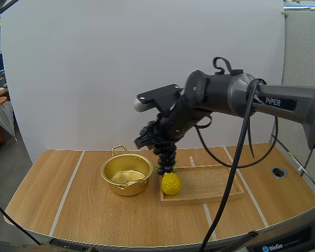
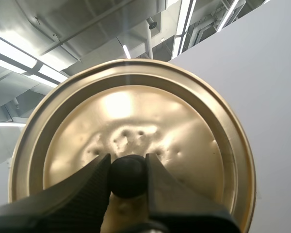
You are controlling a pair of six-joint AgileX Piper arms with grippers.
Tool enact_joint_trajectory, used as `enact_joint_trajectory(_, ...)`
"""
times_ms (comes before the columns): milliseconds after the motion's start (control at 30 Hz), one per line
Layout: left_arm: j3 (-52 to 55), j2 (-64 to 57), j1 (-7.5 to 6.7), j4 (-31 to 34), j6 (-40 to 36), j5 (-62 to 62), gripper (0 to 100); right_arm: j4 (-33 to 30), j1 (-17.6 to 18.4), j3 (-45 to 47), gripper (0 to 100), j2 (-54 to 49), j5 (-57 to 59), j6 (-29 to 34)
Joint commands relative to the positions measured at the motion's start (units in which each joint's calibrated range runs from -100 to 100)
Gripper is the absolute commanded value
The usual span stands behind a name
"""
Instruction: Open the pot, put the grape inside, and close it
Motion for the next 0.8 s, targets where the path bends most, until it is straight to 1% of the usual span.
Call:
enact_joint_trajectory(0, -0.2, -0.3, -0.07, 0.0, -0.6, -2.0, 0, 0.1, 1.6, -3.5, 0, 2.7, -1.0, 0.8)
enact_joint_trajectory(167, -0.2, -0.3, -0.07, 0.0, -0.6, -2.0, 0, 0.1, 3.3, -9.6, 0, 9.5, 0.1, 1.1)
enact_joint_trajectory(333, -0.2, -0.3, -0.07, 0.0, -0.6, -2.0, 0, 0.1, 4.0, -14.9, 0, 16.2, -0.1, 1.3)
enact_joint_trajectory(533, -0.2, -0.3, -0.07, 0.0, -0.6, -2.0, 0, 0.1, 4.1, -18.2, 0, 22.6, -1.2, 1.3)
enact_joint_trajectory(767, -0.2, -0.3, -0.07, 0.0, -0.6, -2.0, 0, 0.1, 4.1, -18.3, 0, 28.0, -3.7, 0.4)
